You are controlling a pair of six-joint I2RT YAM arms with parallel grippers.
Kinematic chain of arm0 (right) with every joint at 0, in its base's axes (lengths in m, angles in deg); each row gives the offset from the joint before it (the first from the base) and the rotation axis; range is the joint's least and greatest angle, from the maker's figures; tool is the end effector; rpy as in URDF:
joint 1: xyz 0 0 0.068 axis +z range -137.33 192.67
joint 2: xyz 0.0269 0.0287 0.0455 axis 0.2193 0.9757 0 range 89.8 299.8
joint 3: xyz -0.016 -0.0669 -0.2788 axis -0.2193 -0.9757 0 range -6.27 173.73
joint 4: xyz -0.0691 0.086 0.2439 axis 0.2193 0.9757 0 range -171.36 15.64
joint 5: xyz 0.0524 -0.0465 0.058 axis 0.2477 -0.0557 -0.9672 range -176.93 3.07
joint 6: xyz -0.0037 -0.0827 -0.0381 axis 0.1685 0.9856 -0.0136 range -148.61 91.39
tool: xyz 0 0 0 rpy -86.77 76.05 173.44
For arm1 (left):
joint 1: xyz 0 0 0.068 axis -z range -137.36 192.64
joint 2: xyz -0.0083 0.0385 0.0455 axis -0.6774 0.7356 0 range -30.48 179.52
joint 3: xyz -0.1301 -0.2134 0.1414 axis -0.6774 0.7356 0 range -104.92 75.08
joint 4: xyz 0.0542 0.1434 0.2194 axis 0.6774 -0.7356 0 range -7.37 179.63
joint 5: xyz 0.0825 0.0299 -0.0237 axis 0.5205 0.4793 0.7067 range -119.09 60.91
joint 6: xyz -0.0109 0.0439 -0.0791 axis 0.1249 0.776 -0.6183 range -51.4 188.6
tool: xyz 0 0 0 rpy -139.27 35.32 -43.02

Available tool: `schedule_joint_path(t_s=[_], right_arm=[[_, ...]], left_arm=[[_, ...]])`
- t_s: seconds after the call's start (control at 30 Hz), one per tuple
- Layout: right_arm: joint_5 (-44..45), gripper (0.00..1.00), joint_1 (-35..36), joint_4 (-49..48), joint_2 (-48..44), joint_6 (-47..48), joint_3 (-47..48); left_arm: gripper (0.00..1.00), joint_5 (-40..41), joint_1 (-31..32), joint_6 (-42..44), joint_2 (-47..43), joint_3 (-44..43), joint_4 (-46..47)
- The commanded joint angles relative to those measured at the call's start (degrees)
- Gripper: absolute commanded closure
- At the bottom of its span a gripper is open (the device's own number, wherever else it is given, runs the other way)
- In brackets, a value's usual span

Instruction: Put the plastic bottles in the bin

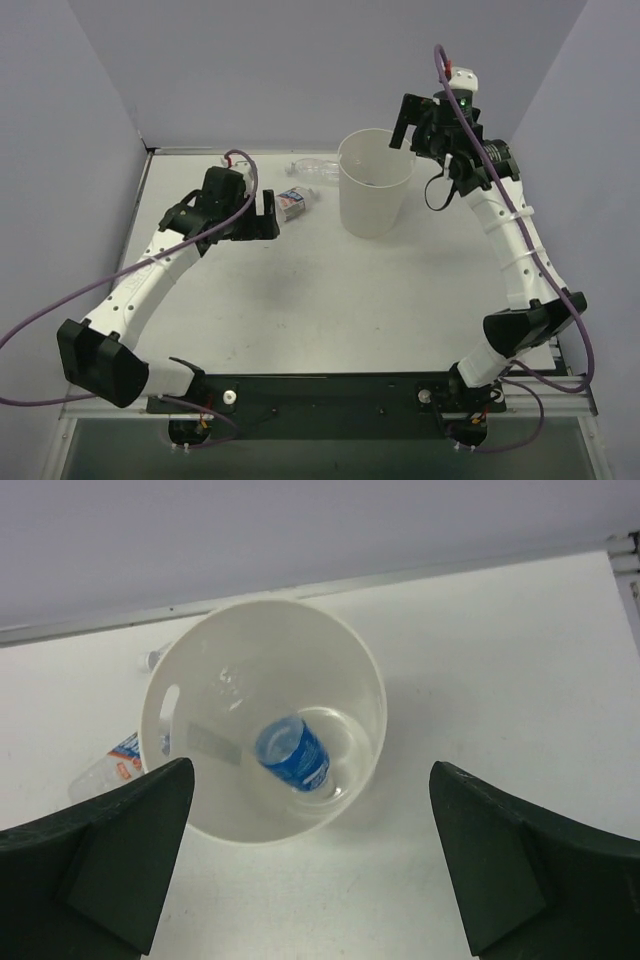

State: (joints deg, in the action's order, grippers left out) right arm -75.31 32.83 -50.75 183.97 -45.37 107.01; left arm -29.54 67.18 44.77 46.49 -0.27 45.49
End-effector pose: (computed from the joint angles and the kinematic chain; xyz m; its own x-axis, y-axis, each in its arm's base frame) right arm 0.3898 0.1256 0.4999 -0.2231 0.2188 -0.9499 -0.0920 0.9654 0.2440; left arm 0.2898 -0.1330 0.3265 -0.7660 -0.0944 -0.6359 0.1211 0.9503 -0.2869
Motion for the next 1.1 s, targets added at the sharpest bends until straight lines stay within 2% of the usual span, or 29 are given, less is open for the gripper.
schedule_joint_path(t_s=[0.0, 0.13, 0.3, 0.47, 0.67, 0.87, 1.07], right_arm=[[-4.0, 0.03, -0.5, 2.5, -9.0, -9.8, -7.3], [-7.0, 0.04, -0.4, 2.3, -16.5, -10.3, -14.6], [-11.1, 0.04, -1.2, 2.7, -21.2, -9.6, -17.6], [-15.6, 0.04, -0.8, 3.2, -23.9, -10.3, -18.8], [-16.2, 0.04, 0.2, 3.2, -26.2, -10.3, -21.6], [-15.7, 0.04, 1.9, 3.3, -26.2, -9.3, -21.5], [-14.7, 0.04, 2.4, 3.4, -26.1, -8.7, -21.8]], left_arm=[[0.02, 3.5, -0.4, 6.2, 1.7, 2.3, 11.2], [0.03, 5.1, -0.5, 11.1, 5.7, 4.7, 19.7], [0.03, 1.0, -1.2, 28.6, 13.7, 5.2, 27.4], [0.03, 1.0, -4.1, 35.2, 23.2, -5.0, 22.9], [0.03, 3.1, -4.5, 42.2, 31.3, -14.1, 18.4], [0.03, -4.4, -6.6, 43.1, 36.8, -20.5, 14.6], [0.03, -7.9, -7.6, 41.9, 40.5, -22.5, 12.3]])
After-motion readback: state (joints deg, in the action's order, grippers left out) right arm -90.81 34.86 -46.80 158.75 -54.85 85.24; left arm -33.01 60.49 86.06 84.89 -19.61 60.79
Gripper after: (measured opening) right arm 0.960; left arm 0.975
